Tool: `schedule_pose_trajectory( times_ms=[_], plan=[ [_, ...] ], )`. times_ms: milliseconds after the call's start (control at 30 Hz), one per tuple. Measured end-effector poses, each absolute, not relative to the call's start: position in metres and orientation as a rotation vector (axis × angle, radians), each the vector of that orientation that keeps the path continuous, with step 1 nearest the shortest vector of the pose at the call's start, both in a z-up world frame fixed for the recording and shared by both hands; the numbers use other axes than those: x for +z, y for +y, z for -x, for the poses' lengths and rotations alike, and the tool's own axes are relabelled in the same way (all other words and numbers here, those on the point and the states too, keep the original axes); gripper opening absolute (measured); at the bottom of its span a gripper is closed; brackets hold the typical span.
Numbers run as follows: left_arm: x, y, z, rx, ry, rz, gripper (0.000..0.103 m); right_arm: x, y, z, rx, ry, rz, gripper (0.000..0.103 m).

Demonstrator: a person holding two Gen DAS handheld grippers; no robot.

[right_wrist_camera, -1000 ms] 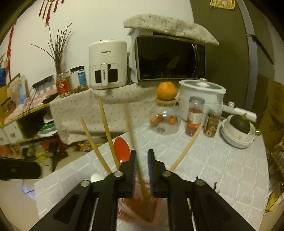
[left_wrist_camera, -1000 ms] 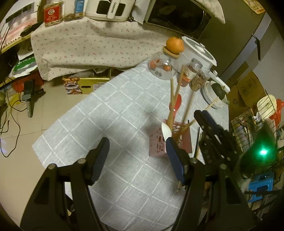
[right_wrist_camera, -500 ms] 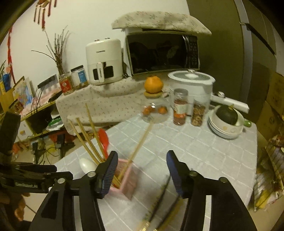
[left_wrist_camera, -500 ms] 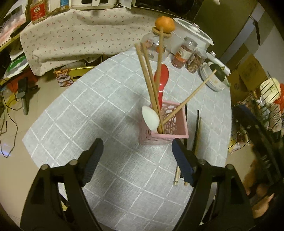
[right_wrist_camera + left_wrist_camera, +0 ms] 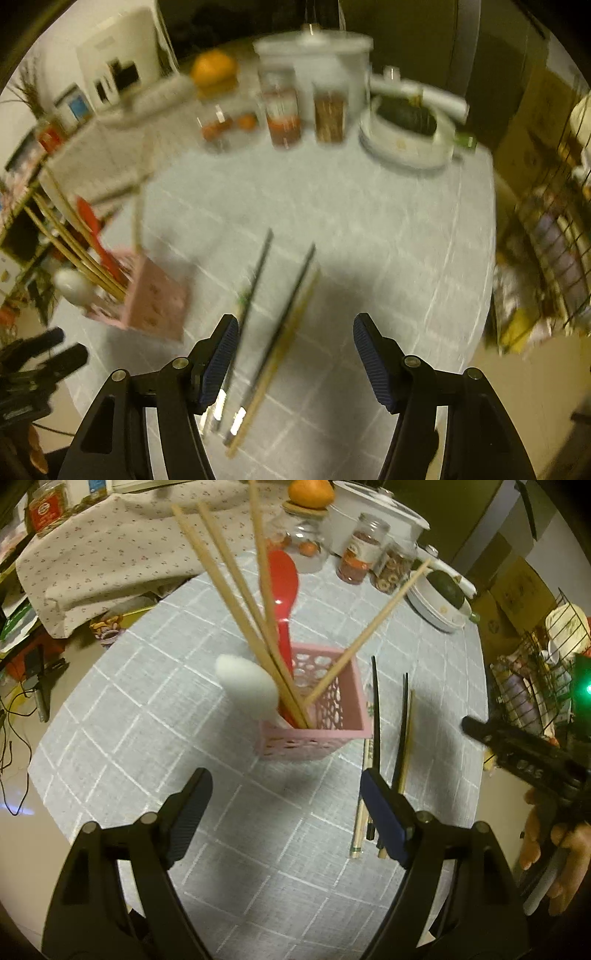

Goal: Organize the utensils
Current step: 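Grasp another wooden chopstick from the table with the right gripper, then grasp a black chopstick with the left gripper while the right holds its wooden chopstick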

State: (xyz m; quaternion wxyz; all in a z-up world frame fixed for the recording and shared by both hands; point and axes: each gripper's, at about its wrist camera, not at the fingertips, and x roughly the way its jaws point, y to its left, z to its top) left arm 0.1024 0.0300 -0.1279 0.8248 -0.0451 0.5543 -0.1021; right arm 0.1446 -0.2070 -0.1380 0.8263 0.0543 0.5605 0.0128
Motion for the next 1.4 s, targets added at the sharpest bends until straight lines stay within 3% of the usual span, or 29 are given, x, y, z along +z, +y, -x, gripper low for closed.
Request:
schedule_pose_trajectory(
  times_ms=[333, 600, 933, 1000, 1067, 1400],
  plan=[
    [-0.135, 0.019, -0.102, -0.235, 1.214, 0.073, 0.083, -0.204, -0.227, -0.161, 0.003, 1.4, -0.247, 0.064],
    [-0.135, 0.017, -0.099, -0.233, 1.211, 0.033, 0.083, -0.219, -0.222, -0.176, 0.012, 1.436, -0.26, 0.032],
    [-0.13, 0.013, -0.094, -0.242, 1.174, -0.058, 0.083, -0.227, -0.209, -0.191, -0.003, 1.472, -0.221, 0.027],
    [-0.129, 0.01, -0.093, -0.254, 1.174, -0.07, 0.083, -0.228, -0.208, -0.191, -0.005, 1.477, -0.214, 0.011],
    [-0.127, 0.004, -0.093, -0.268, 1.185, -0.081, 0.083, -0.229, -0.209, -0.194, 0.014, 1.48, -0.26, 0.007],
    [-0.119, -0.038, -0.081, -0.393, 1.162, -0.121, 0.083, -0.189, -0.256, -0.165, 0.084, 1.396, -0.305, 0.007]
  ],
)
